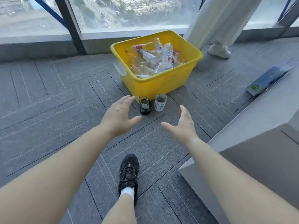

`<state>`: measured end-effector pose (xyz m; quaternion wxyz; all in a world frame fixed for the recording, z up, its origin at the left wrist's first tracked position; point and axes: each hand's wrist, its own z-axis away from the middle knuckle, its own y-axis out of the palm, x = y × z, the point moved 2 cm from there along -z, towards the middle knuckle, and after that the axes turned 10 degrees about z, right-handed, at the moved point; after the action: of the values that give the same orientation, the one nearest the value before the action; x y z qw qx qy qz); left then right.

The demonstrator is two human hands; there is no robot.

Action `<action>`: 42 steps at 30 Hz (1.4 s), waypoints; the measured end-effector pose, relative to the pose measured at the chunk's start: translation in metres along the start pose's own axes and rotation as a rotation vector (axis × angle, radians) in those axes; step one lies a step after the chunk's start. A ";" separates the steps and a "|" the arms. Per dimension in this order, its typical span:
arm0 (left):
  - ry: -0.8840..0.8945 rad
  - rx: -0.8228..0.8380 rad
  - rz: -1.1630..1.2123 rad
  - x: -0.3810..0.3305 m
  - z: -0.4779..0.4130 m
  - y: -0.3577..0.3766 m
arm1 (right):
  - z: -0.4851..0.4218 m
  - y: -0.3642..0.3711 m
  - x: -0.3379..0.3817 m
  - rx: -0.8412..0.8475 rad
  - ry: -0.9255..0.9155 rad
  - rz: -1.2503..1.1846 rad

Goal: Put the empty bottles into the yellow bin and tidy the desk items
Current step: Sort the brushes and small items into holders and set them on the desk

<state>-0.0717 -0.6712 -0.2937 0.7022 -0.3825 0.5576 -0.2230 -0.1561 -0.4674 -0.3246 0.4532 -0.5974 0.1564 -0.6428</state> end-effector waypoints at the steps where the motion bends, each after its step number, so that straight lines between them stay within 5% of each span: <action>1: -0.012 0.007 0.005 0.004 -0.006 -0.003 | -0.007 -0.002 0.004 -0.003 0.014 0.008; 12: -0.129 0.121 -0.017 0.021 -0.067 -0.020 | -0.058 -0.018 0.016 -0.009 0.165 -0.039; 23: -0.347 0.200 0.140 0.146 -0.204 0.124 | -0.209 0.126 -0.088 0.060 0.331 -0.165; 36: -0.543 0.235 0.242 0.217 -0.300 0.250 | -0.333 0.206 -0.171 0.058 0.427 -0.230; 42: -0.650 0.152 0.518 0.238 -0.325 0.285 | -0.371 0.228 -0.193 0.072 0.413 -0.165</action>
<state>-0.3474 -0.7678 -0.6909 0.9006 -0.2271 0.3668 0.0525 -0.4275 -0.5681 -0.7029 0.3784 -0.4475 0.1734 -0.7915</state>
